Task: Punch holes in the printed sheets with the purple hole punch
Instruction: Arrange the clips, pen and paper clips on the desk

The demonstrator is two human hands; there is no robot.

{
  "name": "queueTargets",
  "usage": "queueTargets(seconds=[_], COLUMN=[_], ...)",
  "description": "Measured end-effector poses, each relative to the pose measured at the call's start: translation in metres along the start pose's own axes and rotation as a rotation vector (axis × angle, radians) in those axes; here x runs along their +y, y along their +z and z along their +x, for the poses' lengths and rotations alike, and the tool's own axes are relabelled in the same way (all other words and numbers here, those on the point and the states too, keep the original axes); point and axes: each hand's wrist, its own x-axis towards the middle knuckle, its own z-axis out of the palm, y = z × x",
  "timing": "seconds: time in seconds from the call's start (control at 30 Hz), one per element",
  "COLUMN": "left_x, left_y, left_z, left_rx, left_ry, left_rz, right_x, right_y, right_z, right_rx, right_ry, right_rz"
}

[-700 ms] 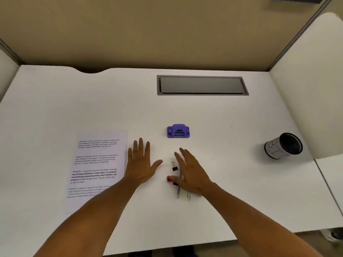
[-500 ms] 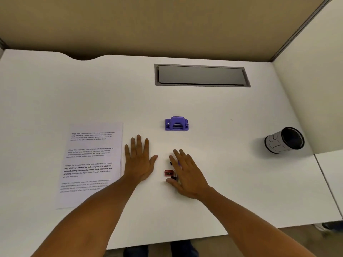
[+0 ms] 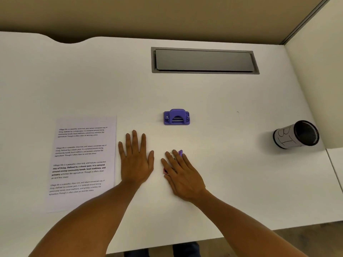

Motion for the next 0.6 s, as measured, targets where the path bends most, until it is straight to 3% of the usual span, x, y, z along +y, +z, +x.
queueTargets(seconds=[0.23, 0.6], left_x=[-0.001, 0.0], left_y=[-0.001, -0.005], left_z=[0.0, -0.002], left_rx=[-0.005, -0.026], left_ry=[-0.011, -0.021], left_rz=[0.007, 0.015], right_x=[0.013, 0.111], right_y=[-0.006, -0.025], right_z=[0.0, 0.002], right_rx=[0.013, 0.063], right_ry=[0.059, 0.363], right_rz=[-0.003, 0.03])
